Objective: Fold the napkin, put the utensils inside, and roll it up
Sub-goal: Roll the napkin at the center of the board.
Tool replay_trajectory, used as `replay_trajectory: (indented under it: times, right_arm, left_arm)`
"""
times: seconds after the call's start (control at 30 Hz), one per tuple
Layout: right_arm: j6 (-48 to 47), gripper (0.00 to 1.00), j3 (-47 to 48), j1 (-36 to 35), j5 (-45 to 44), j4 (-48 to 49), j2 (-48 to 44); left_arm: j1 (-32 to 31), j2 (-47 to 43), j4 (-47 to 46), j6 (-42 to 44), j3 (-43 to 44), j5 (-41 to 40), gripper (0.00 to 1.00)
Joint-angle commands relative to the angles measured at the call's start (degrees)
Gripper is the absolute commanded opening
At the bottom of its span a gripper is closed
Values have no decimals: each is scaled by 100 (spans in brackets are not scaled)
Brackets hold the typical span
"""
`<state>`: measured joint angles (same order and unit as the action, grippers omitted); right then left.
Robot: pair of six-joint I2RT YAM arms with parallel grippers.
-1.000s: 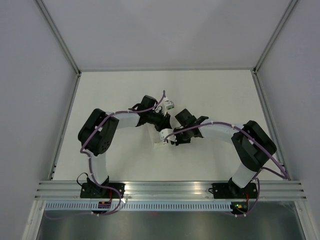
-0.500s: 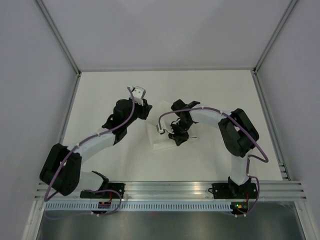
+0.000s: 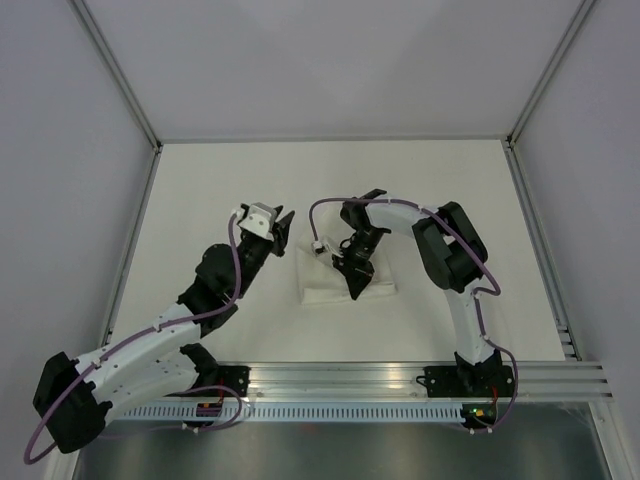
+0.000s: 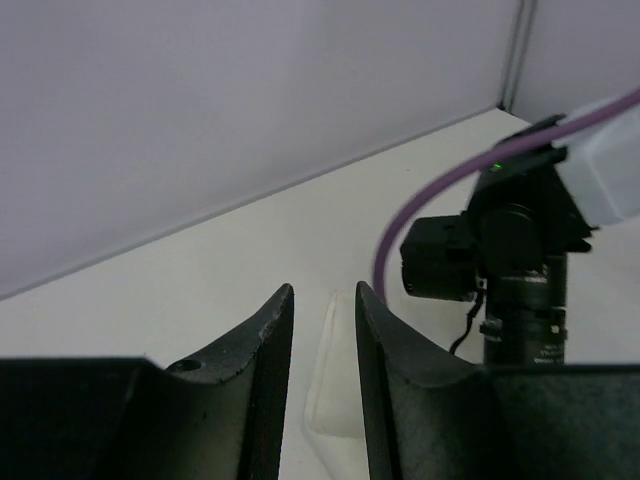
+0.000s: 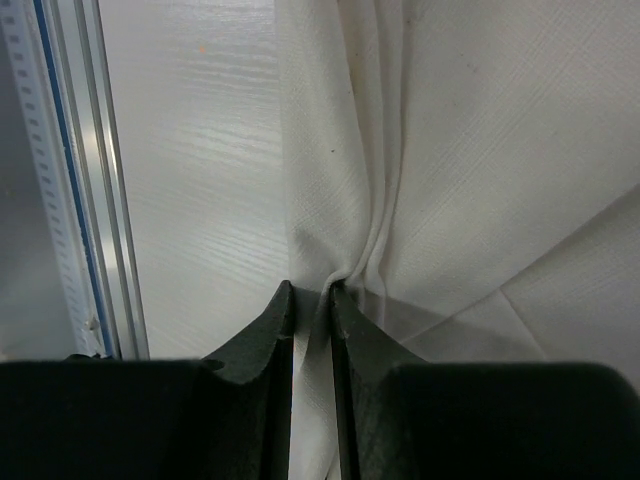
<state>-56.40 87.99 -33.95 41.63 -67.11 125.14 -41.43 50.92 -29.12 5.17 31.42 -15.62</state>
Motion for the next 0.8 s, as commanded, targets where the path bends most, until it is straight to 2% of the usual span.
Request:
replay_trajectory:
  times: [0.0, 0.17, 0.47, 0.77]
  right_arm:
    - [-108, 6, -89, 20, -568, 225, 669]
    - [50, 6, -10, 108, -577, 286, 740]
    - [235, 6, 140, 293, -507, 313, 845]
    - [279, 6, 245, 416, -454, 260, 933]
  left_arm:
    - [-681, -20, -14, 1283, -136, -284, 37]
    - [-1296, 208, 117, 1812, -268, -152, 38]
    - [-2325, 1780, 645, 2322, 145, 199, 43]
    - [-2458, 2992, 443, 2418, 163, 841, 49]
